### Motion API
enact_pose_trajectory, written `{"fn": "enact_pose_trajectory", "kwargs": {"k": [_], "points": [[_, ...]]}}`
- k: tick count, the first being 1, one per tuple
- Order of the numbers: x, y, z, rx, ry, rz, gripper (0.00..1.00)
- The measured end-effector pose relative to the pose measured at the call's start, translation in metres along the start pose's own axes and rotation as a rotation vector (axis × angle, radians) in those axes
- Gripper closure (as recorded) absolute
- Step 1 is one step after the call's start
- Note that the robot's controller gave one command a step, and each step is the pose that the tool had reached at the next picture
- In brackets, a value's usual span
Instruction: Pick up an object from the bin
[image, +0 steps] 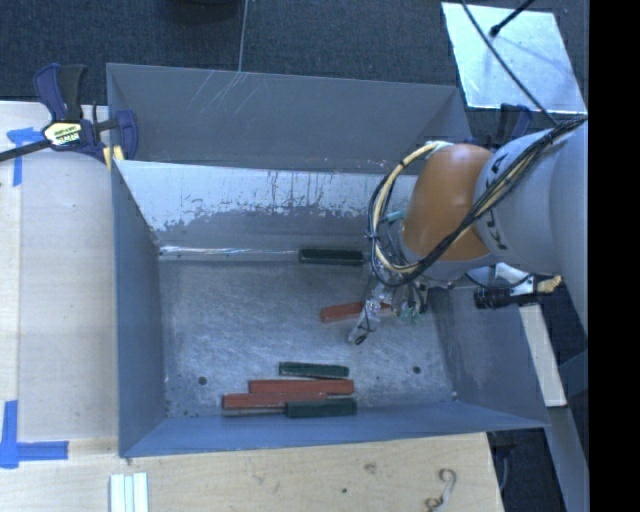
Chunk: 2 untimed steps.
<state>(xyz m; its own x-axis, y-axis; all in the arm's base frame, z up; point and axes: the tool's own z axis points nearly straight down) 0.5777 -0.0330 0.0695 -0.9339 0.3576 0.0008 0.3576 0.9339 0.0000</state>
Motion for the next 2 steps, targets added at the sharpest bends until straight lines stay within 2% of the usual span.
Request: {"fn": "enact_pose_trajectory", "kwargs": {"k": [1, 2], "points": [[-0.0006, -0.0002, -0.0004, 0.000, -0.001, -0.003, 0.00], [-0.0023, 0.0000, -0.0025, -0.001, -0.006, -0.004, 1.00]]}}
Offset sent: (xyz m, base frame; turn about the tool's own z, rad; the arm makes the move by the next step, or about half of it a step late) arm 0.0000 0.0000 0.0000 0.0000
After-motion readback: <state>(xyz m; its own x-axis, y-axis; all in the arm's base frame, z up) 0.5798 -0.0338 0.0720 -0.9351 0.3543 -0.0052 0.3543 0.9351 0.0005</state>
